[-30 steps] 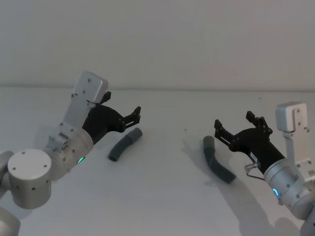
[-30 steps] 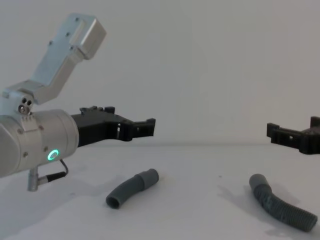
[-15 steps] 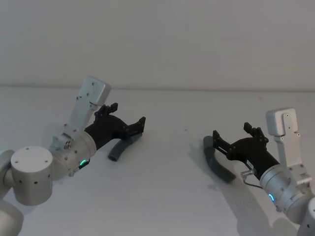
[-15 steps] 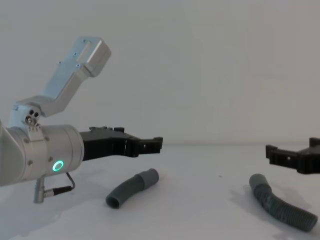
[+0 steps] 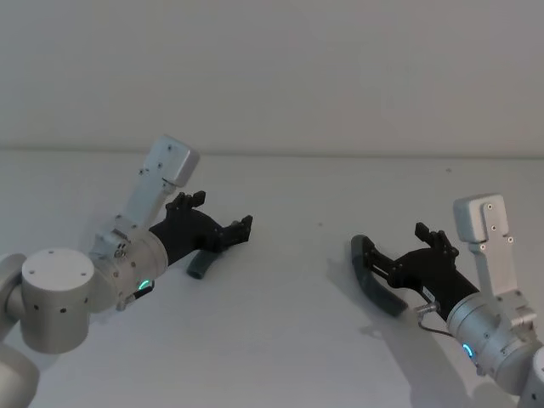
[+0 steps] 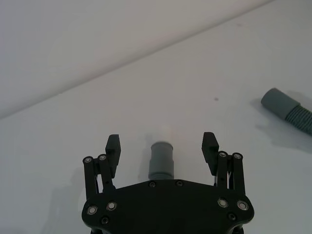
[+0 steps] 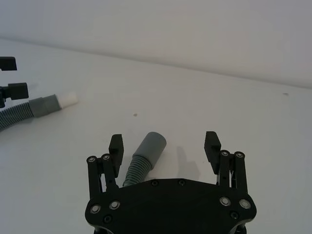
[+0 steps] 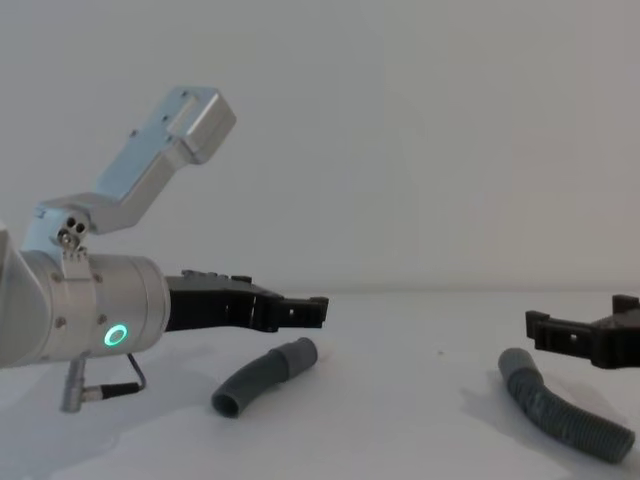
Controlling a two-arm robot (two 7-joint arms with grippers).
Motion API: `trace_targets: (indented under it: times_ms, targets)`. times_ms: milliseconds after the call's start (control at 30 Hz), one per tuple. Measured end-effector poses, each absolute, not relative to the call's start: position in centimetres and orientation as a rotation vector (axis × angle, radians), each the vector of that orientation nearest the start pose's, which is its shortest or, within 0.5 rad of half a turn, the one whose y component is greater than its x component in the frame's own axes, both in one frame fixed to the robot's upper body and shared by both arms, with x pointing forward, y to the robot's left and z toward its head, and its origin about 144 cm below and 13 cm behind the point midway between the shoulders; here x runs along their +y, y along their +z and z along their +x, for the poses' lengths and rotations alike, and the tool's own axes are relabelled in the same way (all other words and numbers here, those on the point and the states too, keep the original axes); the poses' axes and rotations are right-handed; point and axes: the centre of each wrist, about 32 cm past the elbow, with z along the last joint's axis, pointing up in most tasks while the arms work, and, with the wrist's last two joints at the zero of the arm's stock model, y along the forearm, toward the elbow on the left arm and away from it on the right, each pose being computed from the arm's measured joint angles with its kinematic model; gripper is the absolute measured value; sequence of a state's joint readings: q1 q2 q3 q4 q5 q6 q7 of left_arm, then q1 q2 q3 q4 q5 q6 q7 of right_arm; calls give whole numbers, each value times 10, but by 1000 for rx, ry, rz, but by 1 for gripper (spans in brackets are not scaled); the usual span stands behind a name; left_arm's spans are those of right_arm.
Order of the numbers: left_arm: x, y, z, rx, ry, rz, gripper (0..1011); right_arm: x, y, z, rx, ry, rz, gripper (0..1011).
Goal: Use both hands to pick up one end of the pipe from the table, align the ends, and insert them.
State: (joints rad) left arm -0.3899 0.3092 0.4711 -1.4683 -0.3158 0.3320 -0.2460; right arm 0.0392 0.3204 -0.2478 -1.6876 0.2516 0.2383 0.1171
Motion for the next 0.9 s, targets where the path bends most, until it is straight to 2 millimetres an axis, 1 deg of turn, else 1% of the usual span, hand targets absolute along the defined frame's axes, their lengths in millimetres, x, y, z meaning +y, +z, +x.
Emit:
trace_targets:
  times_ms: [333, 900]
  targets:
    - [186, 1215, 532, 77, 936, 303, 1001, -235, 1176, 456, 71, -1179, -186, 1003]
    - [187, 1206, 524, 126, 960, 347, 1001, -234, 1170, 453, 90, -1147, -210, 1003]
